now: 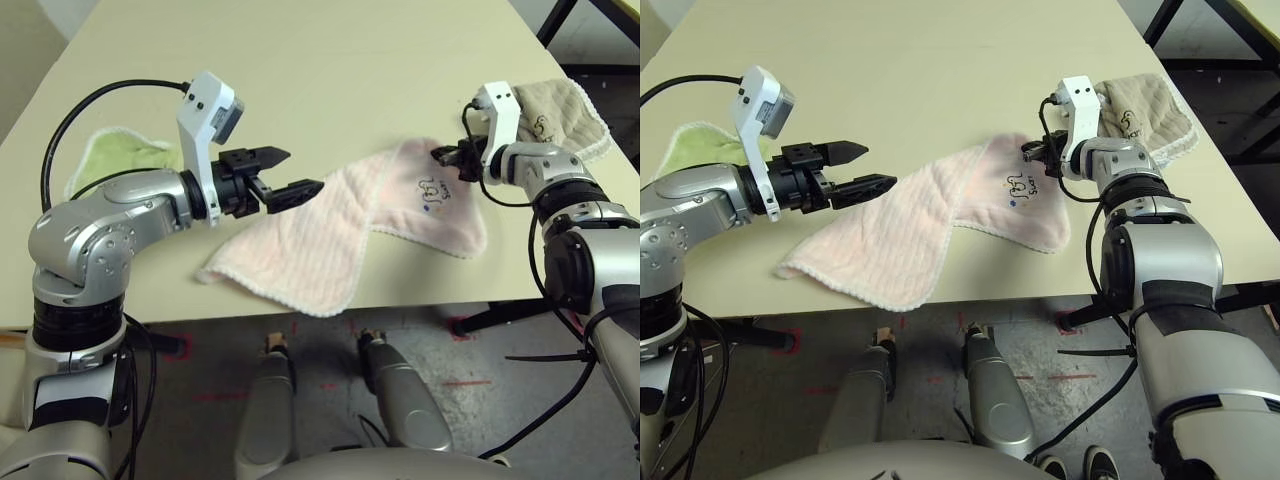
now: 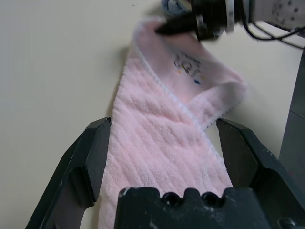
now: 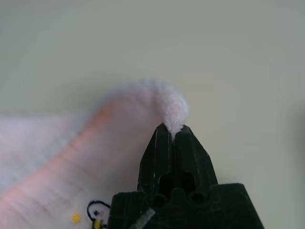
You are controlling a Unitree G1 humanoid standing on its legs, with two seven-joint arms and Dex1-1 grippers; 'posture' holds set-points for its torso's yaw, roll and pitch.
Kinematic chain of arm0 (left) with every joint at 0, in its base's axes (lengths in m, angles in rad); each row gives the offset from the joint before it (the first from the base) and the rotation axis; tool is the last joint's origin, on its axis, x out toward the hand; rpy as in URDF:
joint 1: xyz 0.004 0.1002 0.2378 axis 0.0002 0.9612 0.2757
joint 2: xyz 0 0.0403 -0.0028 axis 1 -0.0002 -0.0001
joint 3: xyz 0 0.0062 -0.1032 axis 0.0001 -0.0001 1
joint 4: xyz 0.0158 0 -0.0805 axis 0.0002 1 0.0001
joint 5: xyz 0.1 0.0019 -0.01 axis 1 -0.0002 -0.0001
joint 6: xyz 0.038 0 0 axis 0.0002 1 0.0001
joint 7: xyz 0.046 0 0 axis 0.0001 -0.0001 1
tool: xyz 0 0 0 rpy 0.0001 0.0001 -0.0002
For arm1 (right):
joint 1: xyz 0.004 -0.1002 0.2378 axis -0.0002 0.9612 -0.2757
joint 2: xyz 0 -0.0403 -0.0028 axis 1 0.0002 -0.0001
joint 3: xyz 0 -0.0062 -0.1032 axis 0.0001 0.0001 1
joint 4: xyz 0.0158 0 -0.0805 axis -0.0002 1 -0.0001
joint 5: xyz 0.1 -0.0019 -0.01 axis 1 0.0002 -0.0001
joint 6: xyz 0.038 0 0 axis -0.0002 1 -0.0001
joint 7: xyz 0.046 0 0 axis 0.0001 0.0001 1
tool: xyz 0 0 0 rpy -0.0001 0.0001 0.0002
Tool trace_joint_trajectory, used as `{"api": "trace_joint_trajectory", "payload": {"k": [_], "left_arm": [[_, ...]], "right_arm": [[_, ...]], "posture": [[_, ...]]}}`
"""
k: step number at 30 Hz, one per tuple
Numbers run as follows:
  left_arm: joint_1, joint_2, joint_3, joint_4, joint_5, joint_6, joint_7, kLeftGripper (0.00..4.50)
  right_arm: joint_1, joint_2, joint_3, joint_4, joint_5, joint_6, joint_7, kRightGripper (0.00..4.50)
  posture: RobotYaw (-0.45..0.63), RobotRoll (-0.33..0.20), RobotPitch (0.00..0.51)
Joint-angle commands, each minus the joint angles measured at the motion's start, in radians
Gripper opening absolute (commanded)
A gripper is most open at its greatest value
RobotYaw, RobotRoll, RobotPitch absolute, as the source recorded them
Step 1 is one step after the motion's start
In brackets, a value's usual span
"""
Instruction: Fold the towel and set it aside.
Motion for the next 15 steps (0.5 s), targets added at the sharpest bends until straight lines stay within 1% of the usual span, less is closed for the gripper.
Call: {"api": "trace_joint_trajectory", "payload": {"k": [1,7,15], "left_arm": [[0.023,-0.013,-0.014,-0.025,0.021,-0.041,0.001,4.50],[0.018,-0.014,-0.091,-0.030,0.088,-0.117,-0.027,4.50],[0.024,-0.033,-0.200,-0.055,0.147,-0.155,-0.050,4.50]], "right_arm": [[-0.064,0.024,-0.039,-0.035,0.046,-0.096,0.002,0.02],[-0.164,0.076,-0.077,-0.052,0.084,-0.214,-0.078,0.02],[-0.241,0.094,-0.097,-0.055,0.113,-0.249,-0.117,0.02]], "posture": [[0.21,0.000,0.202],[0.20,0.000,0.185],[0.20,0.000,0.167]]}}
